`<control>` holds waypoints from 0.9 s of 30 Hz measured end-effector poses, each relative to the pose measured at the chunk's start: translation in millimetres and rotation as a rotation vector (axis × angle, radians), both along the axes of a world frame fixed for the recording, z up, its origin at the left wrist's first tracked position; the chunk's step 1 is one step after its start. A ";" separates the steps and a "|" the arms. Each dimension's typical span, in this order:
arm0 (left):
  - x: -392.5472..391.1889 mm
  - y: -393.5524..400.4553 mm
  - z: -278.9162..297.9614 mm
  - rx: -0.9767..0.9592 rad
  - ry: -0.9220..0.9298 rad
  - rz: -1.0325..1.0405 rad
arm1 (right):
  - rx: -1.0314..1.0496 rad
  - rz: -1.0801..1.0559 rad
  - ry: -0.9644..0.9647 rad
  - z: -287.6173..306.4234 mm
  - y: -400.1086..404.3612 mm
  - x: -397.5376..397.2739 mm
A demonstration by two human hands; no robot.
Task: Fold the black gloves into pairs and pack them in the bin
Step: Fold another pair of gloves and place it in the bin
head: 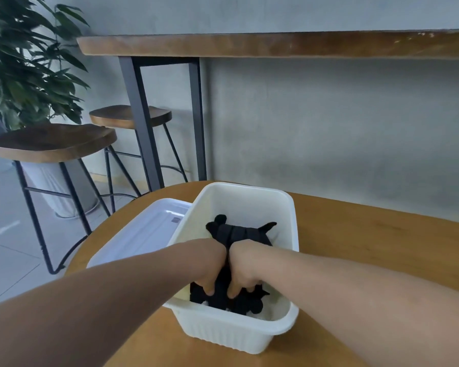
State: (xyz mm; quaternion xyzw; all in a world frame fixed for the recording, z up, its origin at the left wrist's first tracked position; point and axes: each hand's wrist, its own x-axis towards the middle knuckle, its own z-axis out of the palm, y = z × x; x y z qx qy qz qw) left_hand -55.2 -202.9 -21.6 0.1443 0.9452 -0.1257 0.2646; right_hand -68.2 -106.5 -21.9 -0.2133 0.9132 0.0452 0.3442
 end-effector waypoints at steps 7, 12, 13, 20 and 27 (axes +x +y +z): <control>-4.1 1.4 -6.5 -0.047 0.073 0.005 | 0.117 0.050 0.094 -2.3 -6.0 2.1; -4.4 0.6 -13.1 -0.023 0.054 0.047 | 0.173 -0.028 -0.017 -8.6 -9.7 -2.0; -3.9 1.5 -12.6 -0.020 0.052 0.050 | 0.162 -0.039 -0.023 -9.0 -9.1 -2.4; -0.4 3.1 -3.9 -0.077 0.015 0.022 | 0.052 -0.132 -0.032 8.1 2.9 4.1; -3.5 2.1 22.4 -0.109 0.025 0.060 | -0.217 -0.138 0.186 41.7 23.6 4.7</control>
